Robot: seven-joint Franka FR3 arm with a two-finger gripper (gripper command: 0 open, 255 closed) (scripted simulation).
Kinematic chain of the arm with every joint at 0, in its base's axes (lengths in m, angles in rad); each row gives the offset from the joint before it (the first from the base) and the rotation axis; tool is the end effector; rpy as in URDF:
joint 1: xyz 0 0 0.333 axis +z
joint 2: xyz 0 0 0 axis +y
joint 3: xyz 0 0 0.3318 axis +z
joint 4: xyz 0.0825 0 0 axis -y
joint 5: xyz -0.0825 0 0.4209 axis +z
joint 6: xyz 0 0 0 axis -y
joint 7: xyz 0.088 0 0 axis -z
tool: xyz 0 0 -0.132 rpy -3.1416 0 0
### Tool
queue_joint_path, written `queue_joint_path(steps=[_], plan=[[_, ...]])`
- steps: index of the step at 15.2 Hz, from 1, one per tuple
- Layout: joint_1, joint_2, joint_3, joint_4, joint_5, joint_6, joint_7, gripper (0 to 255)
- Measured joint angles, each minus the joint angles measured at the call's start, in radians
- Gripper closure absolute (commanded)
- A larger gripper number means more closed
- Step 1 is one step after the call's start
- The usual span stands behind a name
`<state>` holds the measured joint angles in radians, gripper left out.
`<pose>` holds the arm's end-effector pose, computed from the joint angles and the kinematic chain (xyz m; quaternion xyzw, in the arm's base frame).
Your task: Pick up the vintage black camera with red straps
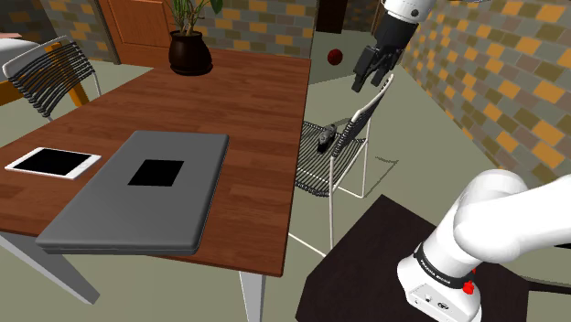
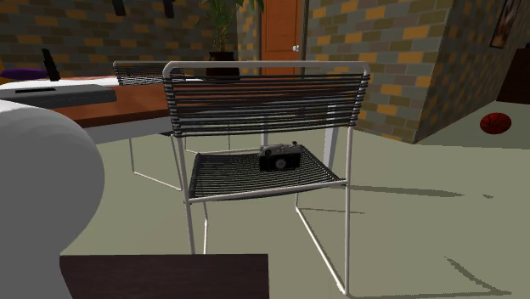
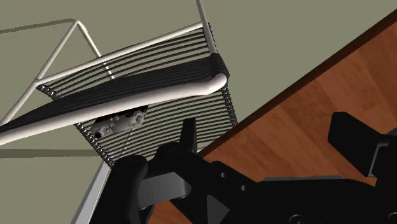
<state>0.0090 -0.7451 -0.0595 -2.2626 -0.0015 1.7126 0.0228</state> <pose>0.3631 -0.0246 0.6246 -0.9946 0.0306 -0.0971 0.0187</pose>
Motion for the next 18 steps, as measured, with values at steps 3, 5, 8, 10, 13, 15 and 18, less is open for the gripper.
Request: queue_joint_path(steps=[3, 5, 8, 10, 13, 15, 18], plan=[[-0.009, 0.038, -0.005, -0.001, 0.000, 0.033, 0.014, 0], [-0.023, 0.091, -0.016, 0.002, -0.001, 0.076, 0.029, 0], [-0.042, 0.174, -0.029, 0.008, 0.001, 0.140, 0.062, 0], [-0.056, 0.227, -0.041, 0.015, 0.002, 0.177, 0.081, 0], [-0.073, 0.332, -0.059, 0.042, 0.009, 0.241, 0.109, 0], [-0.084, 0.396, -0.073, 0.064, 0.015, 0.274, 0.125, 0], [-0.100, 0.501, -0.093, 0.102, 0.029, 0.328, 0.148, 0]])
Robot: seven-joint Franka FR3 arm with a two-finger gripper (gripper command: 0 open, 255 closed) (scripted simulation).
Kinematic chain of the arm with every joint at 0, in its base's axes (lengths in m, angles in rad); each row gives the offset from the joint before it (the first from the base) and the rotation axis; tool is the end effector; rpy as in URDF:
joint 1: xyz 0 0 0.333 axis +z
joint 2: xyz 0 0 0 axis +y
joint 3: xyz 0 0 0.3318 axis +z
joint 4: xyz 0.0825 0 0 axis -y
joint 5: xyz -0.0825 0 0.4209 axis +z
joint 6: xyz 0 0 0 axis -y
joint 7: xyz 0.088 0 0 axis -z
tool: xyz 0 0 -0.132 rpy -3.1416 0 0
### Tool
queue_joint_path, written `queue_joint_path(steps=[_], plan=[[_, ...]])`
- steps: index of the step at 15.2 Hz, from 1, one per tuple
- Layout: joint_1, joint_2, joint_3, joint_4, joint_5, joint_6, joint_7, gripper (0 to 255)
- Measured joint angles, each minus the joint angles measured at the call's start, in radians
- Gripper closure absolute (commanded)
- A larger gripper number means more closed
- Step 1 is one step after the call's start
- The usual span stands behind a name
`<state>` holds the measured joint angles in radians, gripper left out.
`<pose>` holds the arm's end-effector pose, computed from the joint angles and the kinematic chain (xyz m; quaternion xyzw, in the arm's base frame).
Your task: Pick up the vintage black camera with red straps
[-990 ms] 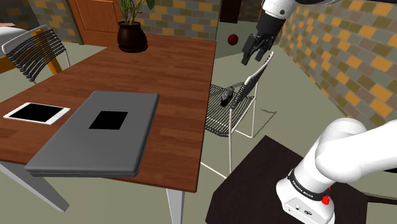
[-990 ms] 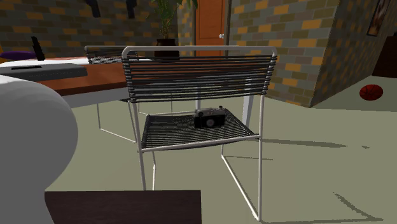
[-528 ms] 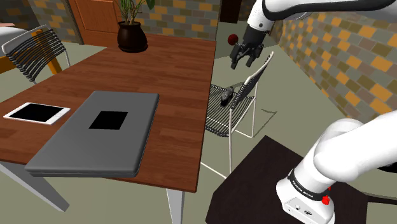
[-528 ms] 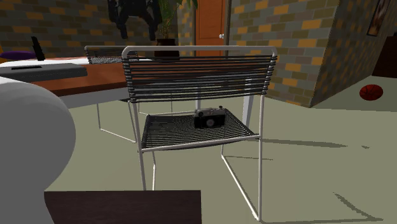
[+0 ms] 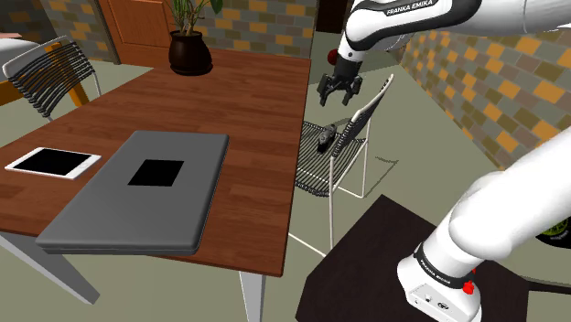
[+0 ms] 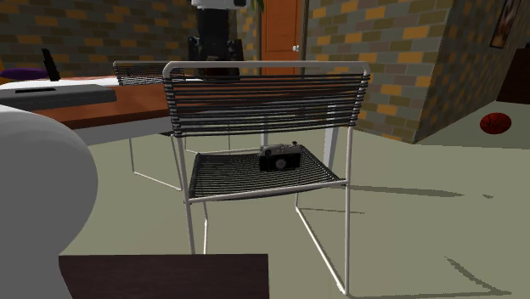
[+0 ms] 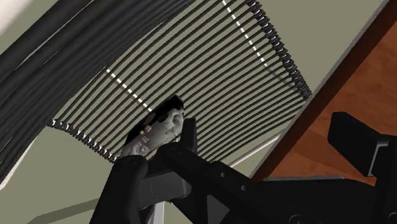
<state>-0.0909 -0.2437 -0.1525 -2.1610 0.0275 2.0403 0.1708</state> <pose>0.5120 -0.1284 0.4879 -0.9755 0.2094 -0.0610 0.0288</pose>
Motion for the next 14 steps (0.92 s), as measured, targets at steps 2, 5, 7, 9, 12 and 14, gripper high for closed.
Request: queue_joint_path(steps=[2, 5, 7, 9, 12, 14], plan=[[-0.009, 0.061, -0.011, 0.018, 0.011, 0.032, 0.019, 0], [-0.028, 0.159, -0.035, 0.062, 0.033, 0.072, 0.030, 0], [-0.038, 0.217, -0.047, 0.083, 0.048, 0.097, 0.044, 0], [-0.053, 0.290, -0.062, 0.132, 0.070, 0.109, 0.048, 0], [-0.075, 0.398, -0.079, 0.200, 0.105, 0.130, 0.058, 0], [-0.089, 0.457, -0.087, 0.234, 0.126, 0.141, 0.071, 0]])
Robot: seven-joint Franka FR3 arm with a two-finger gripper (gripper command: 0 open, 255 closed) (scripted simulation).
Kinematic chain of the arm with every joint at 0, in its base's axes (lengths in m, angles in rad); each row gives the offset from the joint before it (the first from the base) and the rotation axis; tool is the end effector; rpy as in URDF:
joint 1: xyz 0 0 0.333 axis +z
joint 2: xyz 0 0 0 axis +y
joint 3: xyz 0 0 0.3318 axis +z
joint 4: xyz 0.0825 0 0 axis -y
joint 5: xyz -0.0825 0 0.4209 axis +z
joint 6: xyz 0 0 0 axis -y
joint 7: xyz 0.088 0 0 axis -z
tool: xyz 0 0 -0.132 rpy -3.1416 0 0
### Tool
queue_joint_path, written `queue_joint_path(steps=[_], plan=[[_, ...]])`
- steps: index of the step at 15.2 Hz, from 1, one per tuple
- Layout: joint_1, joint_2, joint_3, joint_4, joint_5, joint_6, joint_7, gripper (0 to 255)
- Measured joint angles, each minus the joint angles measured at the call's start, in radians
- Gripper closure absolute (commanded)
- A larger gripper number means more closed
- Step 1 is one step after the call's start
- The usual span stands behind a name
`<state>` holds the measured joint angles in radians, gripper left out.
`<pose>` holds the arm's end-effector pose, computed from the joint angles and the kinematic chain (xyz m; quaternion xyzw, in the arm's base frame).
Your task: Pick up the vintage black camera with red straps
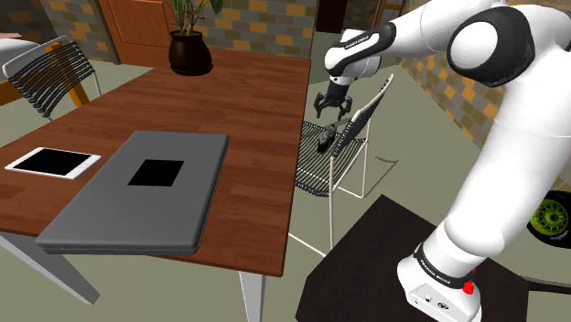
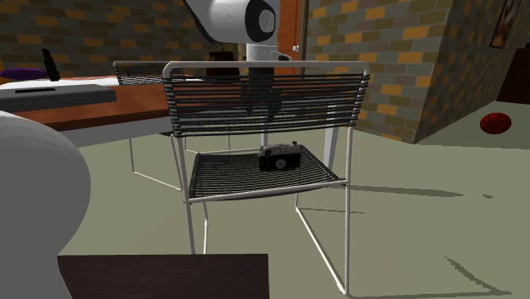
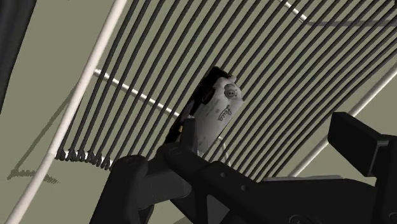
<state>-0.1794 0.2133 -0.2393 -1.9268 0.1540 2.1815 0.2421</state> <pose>0.5933 -0.2493 0.3581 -0.9314 0.3611 -0.0279 0.0368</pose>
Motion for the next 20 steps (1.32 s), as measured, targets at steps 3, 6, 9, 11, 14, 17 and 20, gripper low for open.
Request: queue_joint_path(steps=[3, 6, 9, 11, 14, 17, 20], plan=[[-0.027, 0.106, -0.009, 0.067, 0.039, 0.019, 0.012, 0], [-0.061, 0.205, -0.018, 0.144, 0.075, 0.019, 0.024, 0], [-0.086, 0.278, -0.021, 0.196, 0.100, 0.025, 0.034, 0], [-0.091, 0.300, -0.018, 0.201, 0.108, 0.040, 0.031, 0], [-0.094, 0.326, -0.013, 0.197, 0.118, 0.068, 0.026, 0], [-0.097, 0.341, -0.009, 0.187, 0.125, 0.092, 0.019, 255], [-0.098, 0.344, -0.008, 0.189, 0.127, 0.096, 0.018, 255]])
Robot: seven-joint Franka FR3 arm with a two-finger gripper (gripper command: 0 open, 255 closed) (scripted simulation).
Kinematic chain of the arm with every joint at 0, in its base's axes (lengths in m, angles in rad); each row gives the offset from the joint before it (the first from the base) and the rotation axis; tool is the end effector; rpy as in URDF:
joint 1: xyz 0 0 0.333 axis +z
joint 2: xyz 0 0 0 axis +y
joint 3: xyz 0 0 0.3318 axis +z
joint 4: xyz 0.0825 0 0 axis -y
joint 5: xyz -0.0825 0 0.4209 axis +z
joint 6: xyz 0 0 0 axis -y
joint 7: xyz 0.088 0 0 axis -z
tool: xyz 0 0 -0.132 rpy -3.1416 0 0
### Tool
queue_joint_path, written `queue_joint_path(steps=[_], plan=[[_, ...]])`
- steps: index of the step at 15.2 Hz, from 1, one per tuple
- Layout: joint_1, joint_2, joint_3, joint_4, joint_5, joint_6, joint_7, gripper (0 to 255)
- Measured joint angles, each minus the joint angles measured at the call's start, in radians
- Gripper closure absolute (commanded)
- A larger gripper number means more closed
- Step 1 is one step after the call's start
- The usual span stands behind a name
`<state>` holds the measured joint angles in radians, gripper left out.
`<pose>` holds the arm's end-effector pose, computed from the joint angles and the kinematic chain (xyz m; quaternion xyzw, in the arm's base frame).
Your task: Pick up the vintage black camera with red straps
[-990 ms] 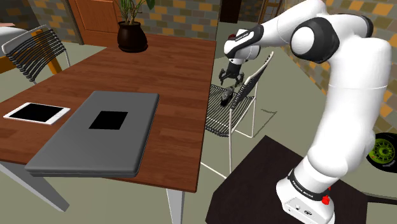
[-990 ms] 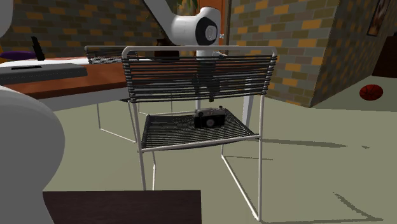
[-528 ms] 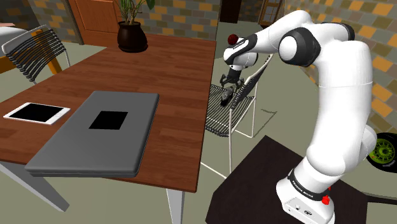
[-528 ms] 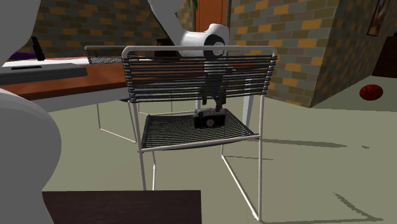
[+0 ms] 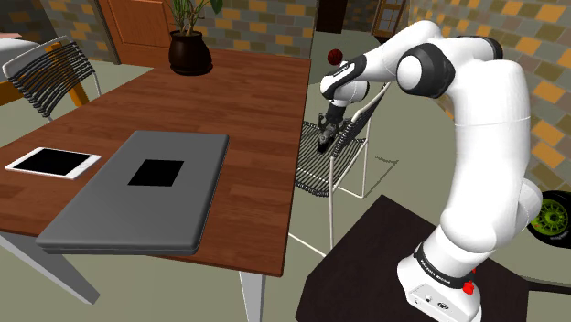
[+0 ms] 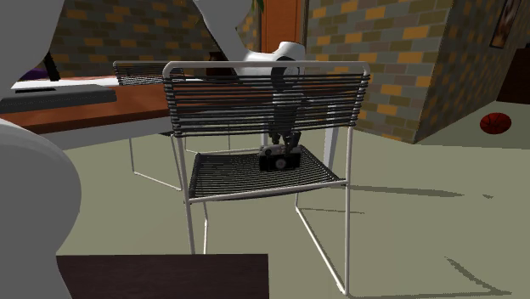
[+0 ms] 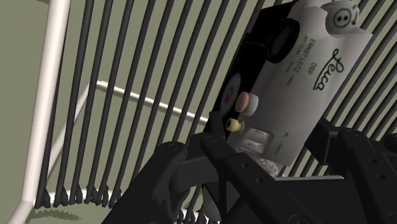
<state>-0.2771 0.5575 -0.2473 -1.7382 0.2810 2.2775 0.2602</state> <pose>0.6207 -0.3311 0.2303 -0.8928 0.4485 -0.0085 0.0411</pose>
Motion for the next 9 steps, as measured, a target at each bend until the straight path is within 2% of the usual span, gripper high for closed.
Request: queue_joint_path(steps=[9], plan=[[0.002, -0.009, -0.002, 0.002, -0.004, -0.012, 0.004, 255]])
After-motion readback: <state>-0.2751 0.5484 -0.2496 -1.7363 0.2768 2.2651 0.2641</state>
